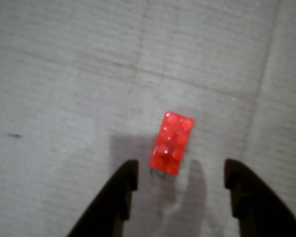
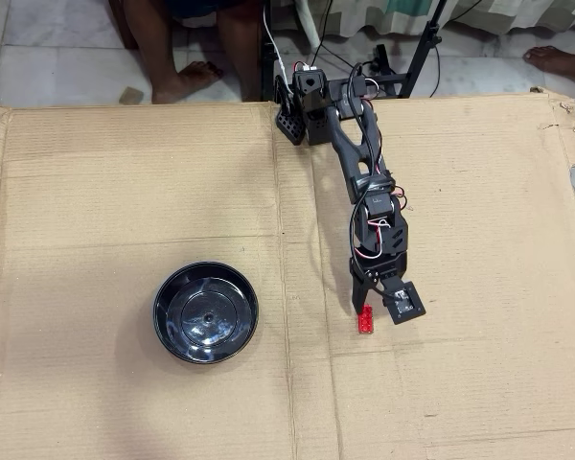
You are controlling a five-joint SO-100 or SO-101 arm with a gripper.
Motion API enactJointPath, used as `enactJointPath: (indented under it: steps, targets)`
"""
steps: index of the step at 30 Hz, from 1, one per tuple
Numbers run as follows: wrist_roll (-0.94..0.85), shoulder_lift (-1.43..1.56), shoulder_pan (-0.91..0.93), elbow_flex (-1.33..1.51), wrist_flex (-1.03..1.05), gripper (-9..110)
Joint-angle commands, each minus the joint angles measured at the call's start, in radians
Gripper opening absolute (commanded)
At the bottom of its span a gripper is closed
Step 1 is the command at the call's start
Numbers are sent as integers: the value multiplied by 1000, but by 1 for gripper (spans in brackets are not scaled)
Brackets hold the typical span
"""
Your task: Grasp a lego block and put it in the bin.
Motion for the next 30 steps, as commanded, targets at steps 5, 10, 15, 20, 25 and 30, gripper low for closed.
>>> enactJointPath:
  steps: [5,10,15,20,25,30]
  targets:
    - [75,-51,-2,-109,-6,21]
    - [94,-97,8,-124,-8,21]
    - [135,-117,11,-124,-6,21]
    - [141,-120,11,-118,-6,21]
    - [141,-123,11,-107,-6,21]
    - [143,-178,9,-121,-6,21]
